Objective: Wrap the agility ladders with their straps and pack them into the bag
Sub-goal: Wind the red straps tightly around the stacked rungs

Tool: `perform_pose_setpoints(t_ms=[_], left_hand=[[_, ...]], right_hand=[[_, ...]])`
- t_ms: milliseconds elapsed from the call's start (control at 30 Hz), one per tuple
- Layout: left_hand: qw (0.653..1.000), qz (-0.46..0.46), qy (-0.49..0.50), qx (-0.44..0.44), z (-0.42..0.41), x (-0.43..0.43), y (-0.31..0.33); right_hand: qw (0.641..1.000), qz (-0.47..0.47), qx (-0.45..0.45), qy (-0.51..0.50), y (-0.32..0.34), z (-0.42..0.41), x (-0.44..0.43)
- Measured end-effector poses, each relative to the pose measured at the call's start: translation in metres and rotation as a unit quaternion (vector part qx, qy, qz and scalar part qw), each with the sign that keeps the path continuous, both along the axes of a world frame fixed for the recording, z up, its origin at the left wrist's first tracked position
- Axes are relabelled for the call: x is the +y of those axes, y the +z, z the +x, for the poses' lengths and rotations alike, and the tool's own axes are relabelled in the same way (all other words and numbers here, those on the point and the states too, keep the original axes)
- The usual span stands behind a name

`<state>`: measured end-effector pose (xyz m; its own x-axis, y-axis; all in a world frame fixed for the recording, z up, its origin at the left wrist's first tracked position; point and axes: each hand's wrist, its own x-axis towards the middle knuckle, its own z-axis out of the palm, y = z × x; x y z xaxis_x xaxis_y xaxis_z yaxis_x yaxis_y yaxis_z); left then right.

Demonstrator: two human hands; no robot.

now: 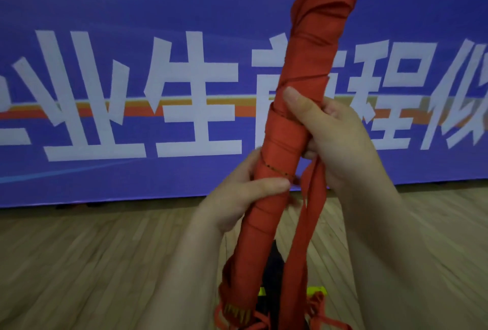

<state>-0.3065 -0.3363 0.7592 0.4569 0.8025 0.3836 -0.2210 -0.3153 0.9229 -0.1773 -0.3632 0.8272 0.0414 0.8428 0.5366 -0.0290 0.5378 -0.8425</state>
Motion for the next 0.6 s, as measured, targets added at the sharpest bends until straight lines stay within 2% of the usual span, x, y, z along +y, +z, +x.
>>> perform_pose_setpoints(t_ms=[33, 67, 133, 200, 233, 267, 300, 367, 433, 467, 500, 533, 600], left_hand=[[1.000, -0.011, -0.010, -0.009, 0.002, -0.001, 0.001], [1.000, 0.004, 0.025, -0.010, 0.005, -0.003, 0.000], [0.979, 0.076, 0.190, 0.018, 0.010, -0.006, -0.003], [0.908, 0.144, 0.381, 0.097, 0.012, -0.011, -0.005], [0.878, 0.169, 0.427, 0.134, 0.011, -0.013, -0.003], [0.868, 0.187, 0.431, 0.161, 0.008, -0.012, -0.001], [0.873, 0.197, 0.409, 0.176, 0.003, -0.012, 0.002], [0.926, 0.177, 0.290, 0.168, -0.010, -0.005, 0.009], [0.990, 0.080, 0.085, 0.084, -0.020, 0.003, 0.013], [0.999, 0.022, -0.012, 0.037, -0.022, 0.003, 0.012], [0.997, -0.022, -0.070, 0.002, -0.019, 0.002, 0.011], [0.996, -0.042, -0.071, -0.014, -0.015, -0.001, 0.009], [0.998, -0.022, 0.067, -0.002, -0.003, -0.006, 0.005]], right_hand=[[1.000, 0.002, -0.006, -0.010, 0.001, -0.001, -0.002], [0.999, 0.008, -0.027, -0.037, 0.001, -0.001, -0.004], [0.991, 0.005, -0.098, -0.086, 0.000, 0.000, -0.006], [0.986, -0.011, -0.140, -0.088, 0.001, -0.001, -0.007], [0.987, -0.016, -0.135, -0.081, 0.001, -0.001, -0.007], [0.991, -0.021, -0.108, -0.073, 0.000, 0.000, -0.005], [0.995, -0.026, -0.071, -0.058, -0.001, 0.000, -0.004], [0.999, -0.031, -0.006, -0.008, -0.003, 0.002, 0.000], [0.998, -0.031, 0.036, 0.041, -0.006, 0.000, 0.000], [0.997, -0.028, 0.051, 0.059, -0.006, -0.001, -0.001], [0.996, -0.024, 0.057, 0.067, -0.005, -0.002, -0.003], [0.996, -0.018, 0.052, 0.064, -0.003, -0.005, -0.005], [1.000, -0.002, -0.029, 0.007, 0.002, -0.007, -0.010]])
